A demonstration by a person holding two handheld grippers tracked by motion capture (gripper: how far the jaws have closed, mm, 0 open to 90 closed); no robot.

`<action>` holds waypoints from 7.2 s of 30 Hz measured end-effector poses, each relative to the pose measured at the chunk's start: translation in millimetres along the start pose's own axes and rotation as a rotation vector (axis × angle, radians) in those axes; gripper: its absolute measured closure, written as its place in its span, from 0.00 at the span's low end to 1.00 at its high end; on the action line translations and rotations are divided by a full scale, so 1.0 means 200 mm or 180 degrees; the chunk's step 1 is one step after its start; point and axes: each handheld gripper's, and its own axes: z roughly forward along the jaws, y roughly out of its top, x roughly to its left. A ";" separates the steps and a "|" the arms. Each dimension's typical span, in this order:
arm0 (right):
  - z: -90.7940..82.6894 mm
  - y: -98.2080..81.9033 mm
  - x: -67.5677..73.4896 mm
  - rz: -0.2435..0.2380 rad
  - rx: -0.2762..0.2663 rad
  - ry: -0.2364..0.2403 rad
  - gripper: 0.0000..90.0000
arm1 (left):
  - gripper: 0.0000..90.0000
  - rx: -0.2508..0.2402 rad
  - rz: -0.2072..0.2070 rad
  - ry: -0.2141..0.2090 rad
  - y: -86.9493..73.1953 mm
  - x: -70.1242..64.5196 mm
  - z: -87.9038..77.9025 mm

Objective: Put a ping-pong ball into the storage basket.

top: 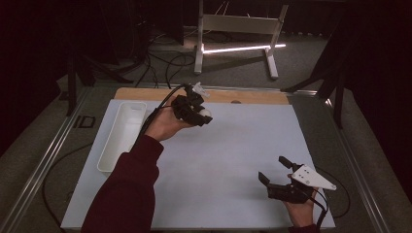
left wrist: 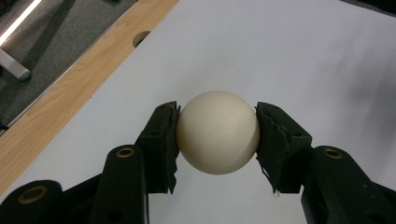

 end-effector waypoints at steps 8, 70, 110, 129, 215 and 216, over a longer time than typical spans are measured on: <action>0.00 0.00 0.00 0.0006 -0.0002 0.0000 0.08 | 0.57 -0.0001 0.0005 -0.0008 -0.01 0.00 -0.01; 0.01 0.00 0.01 0.0000 0.0002 0.0004 0.08 | 0.58 -0.0037 -0.0138 0.0180 -0.19 0.09 -0.20; 0.01 0.00 0.01 -0.0007 0.0010 0.0007 0.08 | 0.57 -0.0054 -0.0071 0.0232 -0.25 0.07 -0.29; 0.01 0.00 0.01 0.0004 0.0013 0.0012 0.08 | 0.57 -0.0081 -0.0054 0.0244 -0.30 0.09 -0.34; 0.01 -0.01 0.01 0.0014 -0.0005 0.0009 0.08 | 0.57 -0.0029 -0.0464 0.0517 -0.65 0.22 -0.45; 0.01 -0.01 0.00 0.0015 -0.0004 0.0010 0.08 | 0.57 -0.0027 -0.0466 0.0519 -0.65 0.22 -0.45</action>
